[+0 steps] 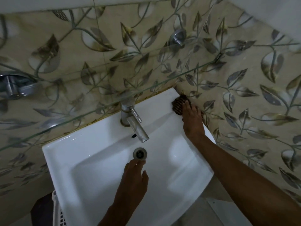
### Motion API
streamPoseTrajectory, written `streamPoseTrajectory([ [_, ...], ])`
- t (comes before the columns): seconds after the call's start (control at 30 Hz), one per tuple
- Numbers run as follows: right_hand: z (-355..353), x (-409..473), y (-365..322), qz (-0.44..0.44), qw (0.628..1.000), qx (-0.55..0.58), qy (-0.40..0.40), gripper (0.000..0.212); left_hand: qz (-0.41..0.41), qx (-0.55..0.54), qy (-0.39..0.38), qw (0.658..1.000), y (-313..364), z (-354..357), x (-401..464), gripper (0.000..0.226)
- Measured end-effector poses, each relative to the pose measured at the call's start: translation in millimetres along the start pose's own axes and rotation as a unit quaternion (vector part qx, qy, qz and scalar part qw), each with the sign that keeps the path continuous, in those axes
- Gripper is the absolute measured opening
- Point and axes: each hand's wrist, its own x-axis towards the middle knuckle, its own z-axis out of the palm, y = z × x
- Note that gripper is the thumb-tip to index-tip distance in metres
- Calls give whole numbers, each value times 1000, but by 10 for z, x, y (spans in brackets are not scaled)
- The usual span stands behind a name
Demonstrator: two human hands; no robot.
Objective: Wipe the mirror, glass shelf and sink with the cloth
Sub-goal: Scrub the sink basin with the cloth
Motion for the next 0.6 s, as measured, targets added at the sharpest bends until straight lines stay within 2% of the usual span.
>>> streamPoseTrajectory([
  [0.1,-46,446,-213,-24,998,49,-24,58,-6,4,23,1000,76,-26,63,36],
  [0.27,-7,722,-284,-150,983,95,-39,56,-2,-29,70,997,57,-169,96,44],
  [0.37,8,713,-111,-88,988,128,-7,59,-6,-41,126,991,-41,-290,51,50],
  [0.47,30,548,-445,-57,986,153,23,54,-26,-50,157,986,-108,-392,21,50],
  [0.5,30,437,-647,-74,982,174,24,53,-33,-56,163,984,-116,-421,17,50],
  [0.6,41,-56,-1209,-207,954,214,35,57,-38,-65,175,982,-122,-496,14,50],
])
